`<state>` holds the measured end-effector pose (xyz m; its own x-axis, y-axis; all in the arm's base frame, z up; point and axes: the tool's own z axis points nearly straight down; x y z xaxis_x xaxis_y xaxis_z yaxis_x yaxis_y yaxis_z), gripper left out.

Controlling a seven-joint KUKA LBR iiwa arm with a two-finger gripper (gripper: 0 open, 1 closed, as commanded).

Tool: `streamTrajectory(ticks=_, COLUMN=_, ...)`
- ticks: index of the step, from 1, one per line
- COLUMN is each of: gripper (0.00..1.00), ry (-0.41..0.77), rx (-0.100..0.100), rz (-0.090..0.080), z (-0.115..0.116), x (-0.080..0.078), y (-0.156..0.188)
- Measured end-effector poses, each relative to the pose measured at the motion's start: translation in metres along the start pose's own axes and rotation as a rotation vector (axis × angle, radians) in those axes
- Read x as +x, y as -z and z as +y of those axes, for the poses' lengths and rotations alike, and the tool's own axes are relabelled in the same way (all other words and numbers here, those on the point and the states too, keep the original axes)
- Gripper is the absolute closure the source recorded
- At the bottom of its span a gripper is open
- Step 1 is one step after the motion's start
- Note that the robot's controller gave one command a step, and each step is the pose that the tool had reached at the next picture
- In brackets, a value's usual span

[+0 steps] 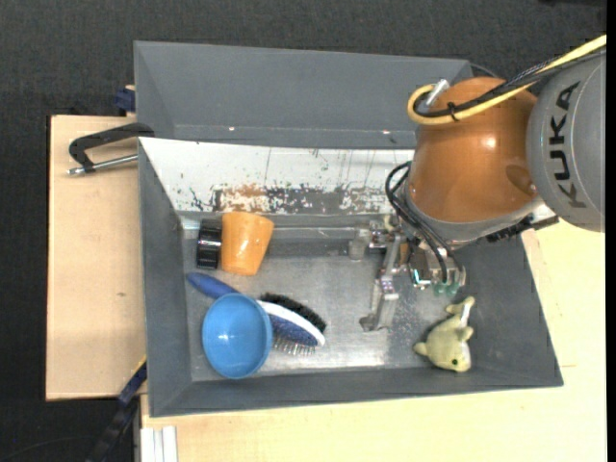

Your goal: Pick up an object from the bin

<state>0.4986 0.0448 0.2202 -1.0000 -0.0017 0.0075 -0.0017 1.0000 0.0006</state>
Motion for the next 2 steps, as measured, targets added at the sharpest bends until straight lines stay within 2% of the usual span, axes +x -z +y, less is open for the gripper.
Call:
streamTrajectory(ticks=1, gripper=0.0, ry=0.269, rx=-0.001, rz=-0.003, z=0.08, x=-0.01, y=-0.082)
streamTrajectory(ticks=2, gripper=0.0, ry=0.33, rx=-0.001, rz=-0.013, z=0.083, x=0.003, y=-0.149)
